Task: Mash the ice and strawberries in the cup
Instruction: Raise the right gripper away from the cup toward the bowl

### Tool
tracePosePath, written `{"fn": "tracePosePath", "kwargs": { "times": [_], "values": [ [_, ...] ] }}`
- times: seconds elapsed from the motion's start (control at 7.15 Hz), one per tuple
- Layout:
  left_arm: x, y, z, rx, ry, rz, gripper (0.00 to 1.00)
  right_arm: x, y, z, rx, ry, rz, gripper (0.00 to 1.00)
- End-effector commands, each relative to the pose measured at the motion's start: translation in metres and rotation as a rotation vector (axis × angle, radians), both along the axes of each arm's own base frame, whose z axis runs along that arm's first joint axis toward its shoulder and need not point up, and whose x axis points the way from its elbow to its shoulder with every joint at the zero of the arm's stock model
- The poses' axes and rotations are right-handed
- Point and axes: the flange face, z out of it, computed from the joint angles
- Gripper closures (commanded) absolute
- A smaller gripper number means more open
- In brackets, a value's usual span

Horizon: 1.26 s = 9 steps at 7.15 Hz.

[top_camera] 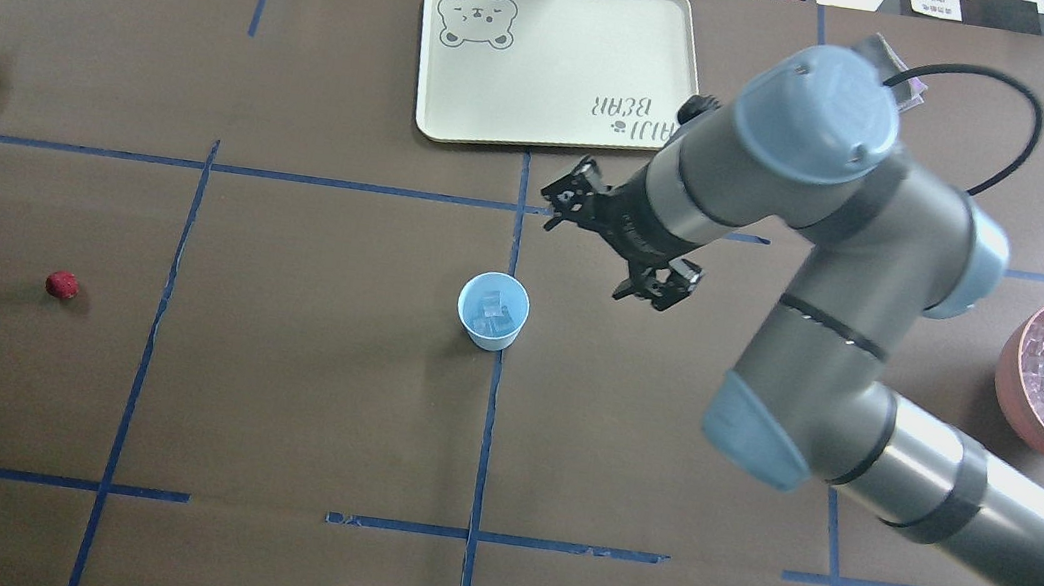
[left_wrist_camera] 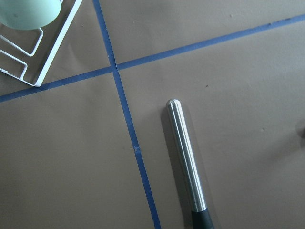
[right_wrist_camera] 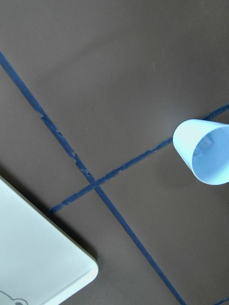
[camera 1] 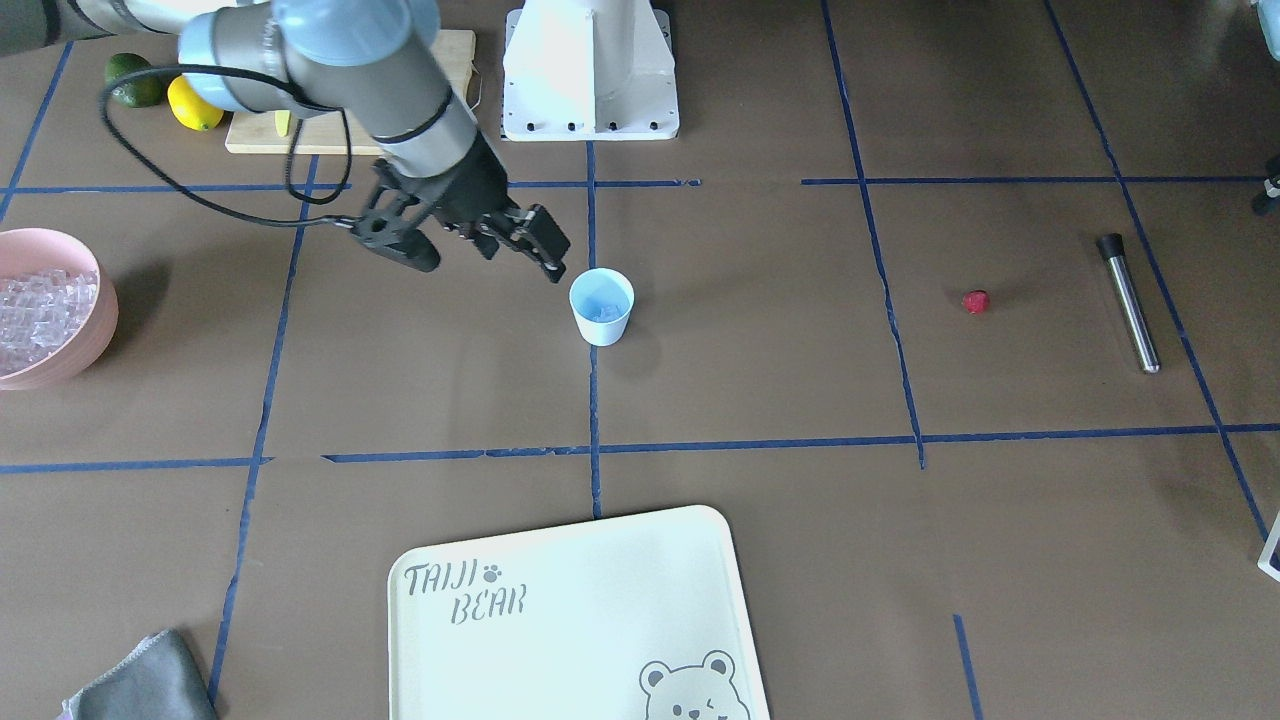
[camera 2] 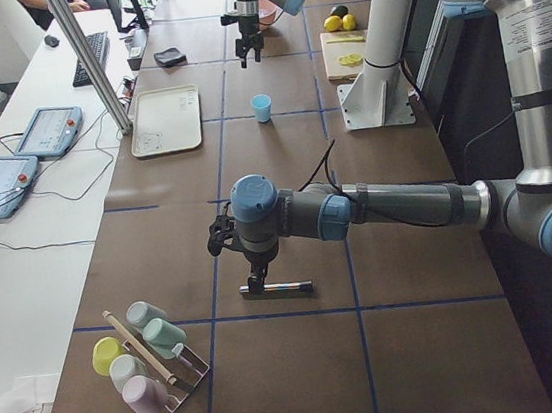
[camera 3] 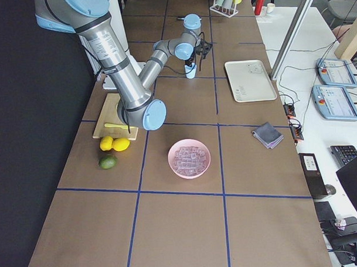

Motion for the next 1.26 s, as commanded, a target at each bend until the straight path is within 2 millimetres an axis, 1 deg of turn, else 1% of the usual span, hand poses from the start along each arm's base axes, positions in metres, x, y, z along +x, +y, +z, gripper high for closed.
{"fn": "tracePosePath", "kwargs": {
  "times": [0.0, 0.14, 0.28, 0.42, 0.56, 0.7, 0.84, 0.98, 1.12],
  "values": [
    [0.05, -0.004, -0.03, 0.042, 0.036, -0.006, 0.0, 0.12, -0.014, 0.065, 0.074, 0.009, -0.044, 0.01],
    [0.065, -0.004, -0.042, -0.009, 0.067, -0.063, 0.0, 0.152, -0.018, 0.091, 0.109, 0.03, -0.054, 0.0],
    [0.101, -0.003, -0.076, -0.054, 0.095, -0.093, 0.0, 0.192, -0.025, 0.116, 0.146, 0.038, -0.068, 0.0],
    [0.137, -0.001, -0.101, -0.038, 0.063, -0.099, 0.0, 0.227, -0.027, 0.148, 0.197, 0.064, -0.086, 0.0],
    [0.17, 0.002, -0.111, -0.055, 0.048, -0.098, 0.0, 0.251, -0.025, 0.176, 0.241, 0.1, -0.102, 0.0],
    [0.203, 0.001, -0.131, -0.081, 0.071, -0.084, 0.0, 0.269, -0.025, 0.196, 0.274, 0.137, -0.13, 0.0],
    [0.231, 0.001, -0.143, -0.11, 0.073, -0.074, 0.0, 0.29, -0.03, 0.205, 0.291, 0.177, -0.155, 0.0],
    [0.257, 0.004, -0.141, -0.099, 0.042, -0.061, 0.0, 0.31, -0.034, 0.215, 0.324, 0.215, -0.189, 0.0],
    [0.273, 0.007, -0.131, -0.106, 0.01, -0.061, 0.0, 0.322, -0.036, 0.22, 0.334, 0.235, -0.208, 0.0]
  ]
}}
